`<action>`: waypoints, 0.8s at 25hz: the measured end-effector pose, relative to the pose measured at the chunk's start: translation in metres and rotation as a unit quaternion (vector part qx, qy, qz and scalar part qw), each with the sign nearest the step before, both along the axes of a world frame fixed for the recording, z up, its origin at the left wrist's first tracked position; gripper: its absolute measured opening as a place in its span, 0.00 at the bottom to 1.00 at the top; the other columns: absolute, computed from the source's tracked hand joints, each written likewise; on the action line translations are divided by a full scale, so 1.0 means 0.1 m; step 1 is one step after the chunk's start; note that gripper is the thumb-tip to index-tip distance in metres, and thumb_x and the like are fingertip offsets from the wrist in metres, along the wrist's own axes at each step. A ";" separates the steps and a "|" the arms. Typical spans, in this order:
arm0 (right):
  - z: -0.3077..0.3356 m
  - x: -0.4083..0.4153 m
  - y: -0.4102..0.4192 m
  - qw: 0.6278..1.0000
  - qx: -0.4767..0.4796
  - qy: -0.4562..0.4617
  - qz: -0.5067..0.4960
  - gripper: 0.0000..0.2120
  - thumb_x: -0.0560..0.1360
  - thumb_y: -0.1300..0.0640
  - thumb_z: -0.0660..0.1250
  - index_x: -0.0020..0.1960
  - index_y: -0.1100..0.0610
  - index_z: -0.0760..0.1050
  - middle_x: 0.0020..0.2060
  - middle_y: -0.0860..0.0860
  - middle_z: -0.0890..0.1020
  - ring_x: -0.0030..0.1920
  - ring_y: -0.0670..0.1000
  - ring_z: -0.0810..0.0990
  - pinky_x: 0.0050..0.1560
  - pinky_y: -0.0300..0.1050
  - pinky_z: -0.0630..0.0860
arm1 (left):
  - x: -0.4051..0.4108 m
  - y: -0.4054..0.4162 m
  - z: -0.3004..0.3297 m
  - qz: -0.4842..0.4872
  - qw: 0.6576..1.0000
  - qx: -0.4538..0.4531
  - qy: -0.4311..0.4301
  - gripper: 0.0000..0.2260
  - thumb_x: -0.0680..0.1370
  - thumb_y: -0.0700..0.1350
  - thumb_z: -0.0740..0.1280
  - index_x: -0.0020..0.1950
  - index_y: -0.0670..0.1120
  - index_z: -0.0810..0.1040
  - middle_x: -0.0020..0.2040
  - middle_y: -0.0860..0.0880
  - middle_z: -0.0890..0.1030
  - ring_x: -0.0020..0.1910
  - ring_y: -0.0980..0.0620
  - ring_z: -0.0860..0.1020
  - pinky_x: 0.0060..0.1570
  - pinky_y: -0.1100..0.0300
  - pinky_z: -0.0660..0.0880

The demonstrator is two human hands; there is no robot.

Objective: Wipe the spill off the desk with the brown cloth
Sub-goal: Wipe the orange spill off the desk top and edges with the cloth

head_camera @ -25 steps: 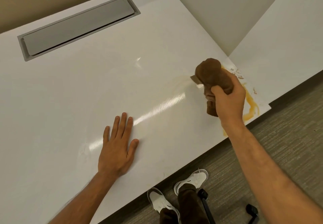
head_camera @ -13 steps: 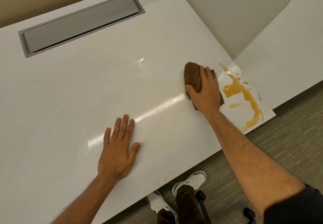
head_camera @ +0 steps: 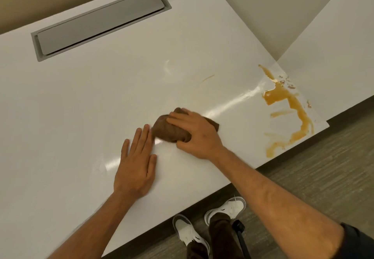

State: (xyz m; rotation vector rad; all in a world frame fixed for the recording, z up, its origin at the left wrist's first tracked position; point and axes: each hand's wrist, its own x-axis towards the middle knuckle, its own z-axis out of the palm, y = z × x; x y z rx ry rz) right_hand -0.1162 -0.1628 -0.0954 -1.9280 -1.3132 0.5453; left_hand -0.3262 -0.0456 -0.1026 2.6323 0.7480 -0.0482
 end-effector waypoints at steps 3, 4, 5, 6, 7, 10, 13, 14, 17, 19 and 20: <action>-0.06 -0.39 -0.34 0.999 -0.002 0.009 0.037 0.31 0.69 0.59 0.76 0.72 0.52 0.76 0.73 0.50 0.76 0.77 0.57 0.68 0.77 0.55 0.63 | -0.03 0.01 -0.02 -0.008 1.000 0.001 -0.004 0.28 0.85 0.52 0.46 0.86 0.47 0.50 0.86 0.51 0.48 0.85 0.55 0.43 0.82 0.51 0.40; -0.08 -0.50 -0.48 0.999 -0.006 0.015 0.042 0.31 0.69 0.57 0.75 0.72 0.50 0.76 0.73 0.48 0.76 0.78 0.55 0.67 0.77 0.55 0.63 | -0.04 0.01 -0.03 -0.012 1.000 0.005 -0.002 0.29 0.85 0.52 0.46 0.86 0.47 0.49 0.86 0.51 0.48 0.85 0.54 0.43 0.82 0.50 0.40; -0.10 -0.59 -0.60 0.999 -0.011 0.021 0.046 0.30 0.70 0.55 0.73 0.72 0.47 0.76 0.73 0.46 0.75 0.78 0.53 0.66 0.77 0.55 0.63 | -0.04 0.00 -0.03 -0.013 1.000 0.010 0.001 0.28 0.85 0.52 0.46 0.86 0.47 0.48 0.86 0.51 0.47 0.85 0.53 0.43 0.82 0.50 0.40; -0.11 -0.66 -0.72 0.998 -0.013 0.027 0.052 0.30 0.70 0.53 0.72 0.72 0.45 0.75 0.73 0.45 0.75 0.78 0.51 0.66 0.78 0.55 0.62 | -0.03 0.00 -0.02 -0.011 1.000 0.015 0.006 0.28 0.85 0.52 0.44 0.86 0.47 0.47 0.86 0.51 0.46 0.85 0.53 0.43 0.83 0.50 0.40; -0.11 -0.71 -0.83 0.998 -0.012 0.032 0.060 0.29 0.70 0.51 0.70 0.71 0.44 0.75 0.73 0.44 0.76 0.78 0.50 0.66 0.77 0.55 0.62 | -0.03 -0.01 -0.02 -0.008 1.000 0.018 0.010 0.28 0.85 0.53 0.43 0.86 0.47 0.47 0.86 0.51 0.46 0.85 0.54 0.42 0.83 0.50 0.40; -0.08 -0.81 -1.07 0.996 0.009 0.050 0.074 0.23 0.71 0.52 0.73 0.66 0.46 0.79 0.69 0.44 0.80 0.75 0.49 0.71 0.75 0.58 0.68 | -0.02 -0.01 0.00 -0.005 1.000 0.020 0.020 0.29 0.84 0.53 0.43 0.86 0.47 0.47 0.86 0.51 0.46 0.85 0.53 0.43 0.83 0.48 0.42; 0.07 -0.78 -1.20 0.979 -0.010 0.203 0.004 0.25 0.67 0.57 0.75 0.63 0.43 0.83 0.62 0.42 0.84 0.66 0.45 0.80 0.66 0.59 0.78 | -0.02 -0.02 0.01 -0.002 1.000 0.022 0.021 0.29 0.84 0.54 0.43 0.86 0.47 0.47 0.86 0.51 0.46 0.85 0.53 0.43 0.83 0.47 0.43; 0.16 -0.68 -1.18 0.959 -0.020 0.280 -0.042 0.26 0.66 0.57 0.73 0.62 0.40 0.83 0.57 0.41 0.86 0.57 0.44 0.84 0.57 0.59 0.83 | -0.02 -0.03 0.01 0.000 1.000 0.021 0.021 0.29 0.84 0.53 0.43 0.86 0.48 0.47 0.86 0.52 0.46 0.85 0.54 0.42 0.83 0.47 0.42; 0.47 -0.17 -1.04 0.926 0.049 0.334 -0.171 0.25 0.65 0.55 0.69 0.60 0.40 0.83 0.37 0.50 0.86 0.30 0.53 0.83 0.32 0.63 0.84 | -0.01 -0.04 0.03 0.001 1.000 0.017 0.021 0.29 0.84 0.53 0.43 0.86 0.49 0.45 0.86 0.53 0.44 0.84 0.55 0.40 0.83 0.50 0.40; 0.66 0.27 -0.85 0.914 0.106 0.291 -0.263 0.22 0.67 0.56 0.69 0.60 0.44 0.83 0.35 0.53 0.86 0.29 0.56 0.83 0.29 0.60 0.84 | -0.02 -0.02 0.02 0.002 1.000 0.016 0.019 0.29 0.84 0.53 0.43 0.86 0.49 0.44 0.86 0.54 0.43 0.84 0.56 0.40 0.82 0.51 0.39; 0.72 0.49 -0.72 0.907 0.129 0.259 -0.306 0.21 0.68 0.57 0.69 0.60 0.45 0.83 0.37 0.51 0.86 0.31 0.56 0.84 0.31 0.58 0.85 | -0.02 -0.02 0.02 0.002 1.000 0.016 0.020 0.29 0.85 0.52 0.44 0.86 0.50 0.44 0.86 0.54 0.43 0.84 0.56 0.40 0.82 0.52 0.39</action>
